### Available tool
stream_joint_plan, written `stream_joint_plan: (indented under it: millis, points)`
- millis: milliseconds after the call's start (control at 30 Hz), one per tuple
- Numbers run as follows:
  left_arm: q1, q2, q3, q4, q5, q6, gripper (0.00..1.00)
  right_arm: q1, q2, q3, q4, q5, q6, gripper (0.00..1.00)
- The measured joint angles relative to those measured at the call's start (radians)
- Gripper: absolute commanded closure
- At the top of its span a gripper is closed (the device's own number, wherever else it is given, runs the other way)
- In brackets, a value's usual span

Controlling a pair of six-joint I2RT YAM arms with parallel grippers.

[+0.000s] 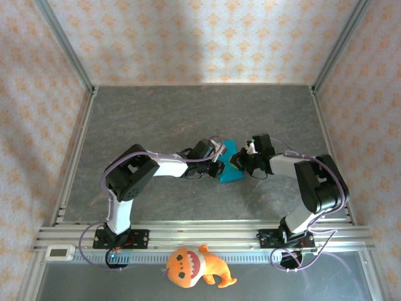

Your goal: Fold a paper plane with a square sheet of paper (pick it up from the middle)

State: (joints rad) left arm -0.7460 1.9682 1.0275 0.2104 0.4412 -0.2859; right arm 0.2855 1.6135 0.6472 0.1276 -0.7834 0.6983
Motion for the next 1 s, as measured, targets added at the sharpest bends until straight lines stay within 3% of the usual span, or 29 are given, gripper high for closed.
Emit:
stream_joint_plan:
  millis: [567,733,933,1000]
  points:
    - [0.001,0.000,0.000,-0.001,-0.001,-0.004,0.89,0.000,0.046,-0.026,0.028,0.006,-0.049,1.00]
    - [0.000,-0.012,0.001,-0.016,-0.005,-0.032,0.78,0.000,0.040,-0.056,0.081,0.006,-0.037,1.00]
    - [0.001,-0.069,-0.004,-0.073,-0.047,-0.092,0.53,0.000,0.031,-0.085,0.128,0.008,-0.013,1.00]
    - [0.003,-0.110,-0.017,-0.088,-0.069,-0.111,0.53,0.000,0.031,-0.089,0.135,0.009,-0.007,1.00]
